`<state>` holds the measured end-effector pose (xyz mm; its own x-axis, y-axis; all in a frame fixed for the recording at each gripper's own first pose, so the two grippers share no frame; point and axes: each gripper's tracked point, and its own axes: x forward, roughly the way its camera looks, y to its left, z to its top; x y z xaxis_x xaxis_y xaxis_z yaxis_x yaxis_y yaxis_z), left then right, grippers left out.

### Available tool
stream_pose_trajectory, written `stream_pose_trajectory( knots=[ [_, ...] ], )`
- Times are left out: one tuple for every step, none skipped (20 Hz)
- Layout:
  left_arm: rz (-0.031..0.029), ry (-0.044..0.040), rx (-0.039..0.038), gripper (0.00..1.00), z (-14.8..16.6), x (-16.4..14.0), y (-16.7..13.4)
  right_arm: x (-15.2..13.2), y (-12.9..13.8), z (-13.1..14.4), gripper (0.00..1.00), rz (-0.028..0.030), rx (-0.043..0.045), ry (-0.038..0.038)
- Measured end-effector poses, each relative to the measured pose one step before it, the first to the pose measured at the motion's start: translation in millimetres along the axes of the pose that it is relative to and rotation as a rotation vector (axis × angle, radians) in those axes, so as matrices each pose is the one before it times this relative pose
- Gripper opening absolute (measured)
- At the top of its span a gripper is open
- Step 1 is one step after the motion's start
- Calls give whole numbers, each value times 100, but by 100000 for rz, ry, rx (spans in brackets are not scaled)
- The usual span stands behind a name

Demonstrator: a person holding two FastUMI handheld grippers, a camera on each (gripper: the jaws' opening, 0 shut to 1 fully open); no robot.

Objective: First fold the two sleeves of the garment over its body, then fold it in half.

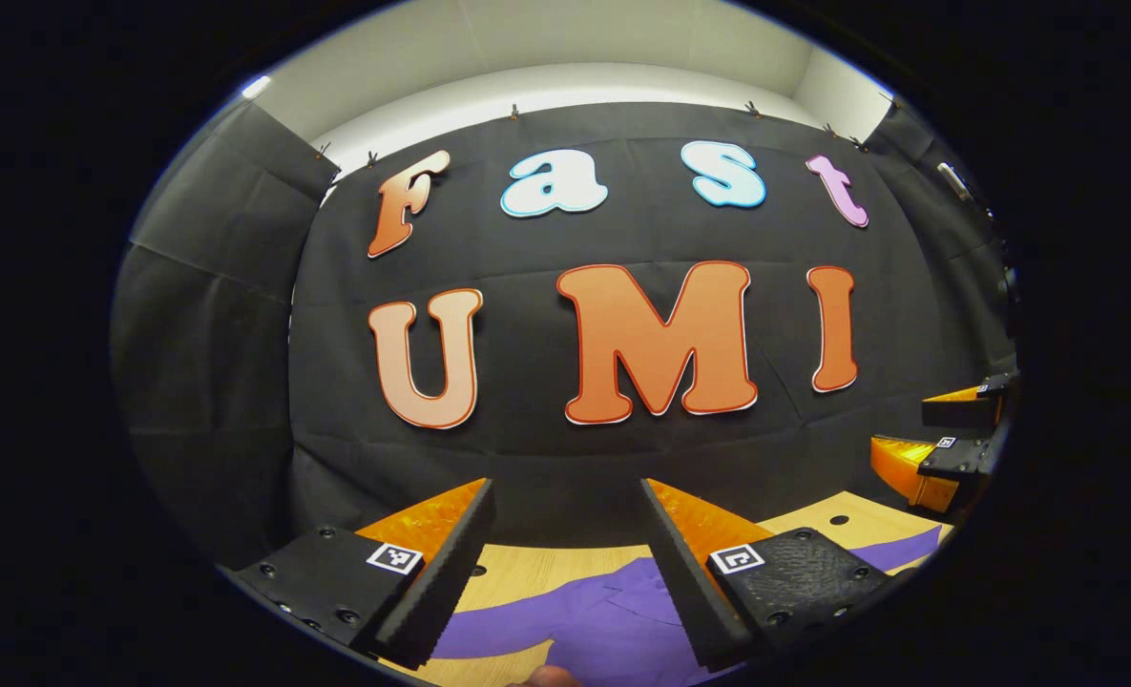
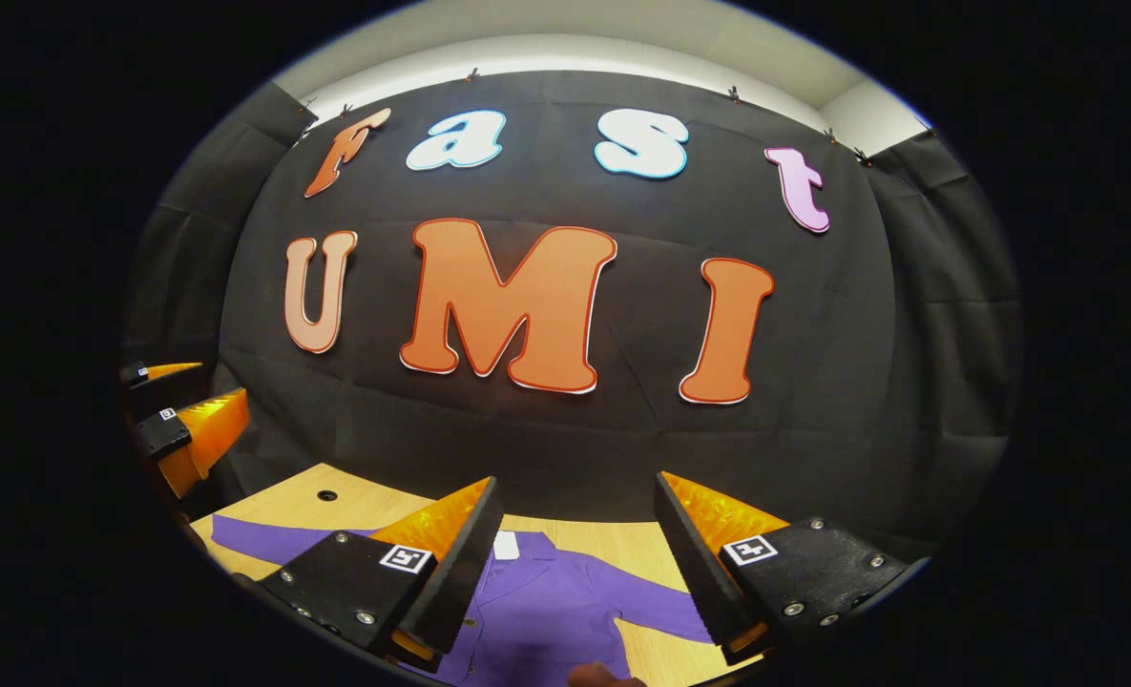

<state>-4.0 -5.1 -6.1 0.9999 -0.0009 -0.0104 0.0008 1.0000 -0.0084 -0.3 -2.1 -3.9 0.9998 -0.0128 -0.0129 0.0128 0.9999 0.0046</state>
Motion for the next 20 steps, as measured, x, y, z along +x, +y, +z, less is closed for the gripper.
stream_pose_trajectory(
  knots=[
    [77, 180, -123, 94, -101, -137, 50, 24, 51, 57, 95, 77, 101, 50],
    [53, -161, -138, 94, 194, -46, 20, -39, 39, -63, 95, 126, -138, -125],
    [-85, -526, -121, 94, -49, 56, -13, 48, -138, 47, 95, -555, -501, -52],
    [99, -406, 249, 94, 164, 36, 14, -76, -58, -30, 95, -66, -200, -165],
    [-91, -442, 264, 94, 171, -99, -19, 26, -71, 35, 95, -405, -24, -142],
    [103, -351, 93, 94, 113, -128, -11, -44, -77, -83, 95, -43, 239, 390],
    [-319, -76, -114, 94, -143, 75, -137, -70, -37, 19, 95, -356, 235, -31],
    [-2, 52, -46, 94, 143, -55, -22, 26, -119, -87, 95, -551, -21, 82],
    [-284, -27, 51, 94, 3, -43, -79, 37, -154, 69, 95, -429, -97, -125],
    [78, -157, 160, 94, 160, -189, -36, -9, -156, -165, 95, -600, -179, 314],
    [-139, -169, -19, 94, -52, 60, -48, -40, -189, -54, 95, -363, 280, 345],
    [-196, -73, -141, 94, 92, -41, -144, 3, -96, -101, 95, -479, 280, 150],
    [-10, -76, -71, 94, 2, 9, -112, -40, -96, -33, 95, -400, 154, 206],
    [-306, 191, -39, 94, -101, -51, -118, 26, -122, -65, 95, -563, -45, -104],
    [23, 194, 196, 94, -98, -42, -4, 104, -93, -38, 95, -386, -225, 42],
    [-165, 168, -112, 94, 66, -13, -114, -36, -200, -63, 95, -338, -211, -74],
    [-142, 151, -129, 94, -140, -63, -232, 28, -262, -40, 95, -577, -189, 133],
    [-218, 167, 213, 94, 39, 22, -182, -34, -119, -188, 95, -90, 119, 225],
    [-27, -152, 326, 94, 1, -24, -142, 42, -234, -147, 95, -705, -118, 359],
    [-227, -16, 302, 94, 179, -31, -160, 42, -242, -232, 95, -713, -188, 556]
  ],
)
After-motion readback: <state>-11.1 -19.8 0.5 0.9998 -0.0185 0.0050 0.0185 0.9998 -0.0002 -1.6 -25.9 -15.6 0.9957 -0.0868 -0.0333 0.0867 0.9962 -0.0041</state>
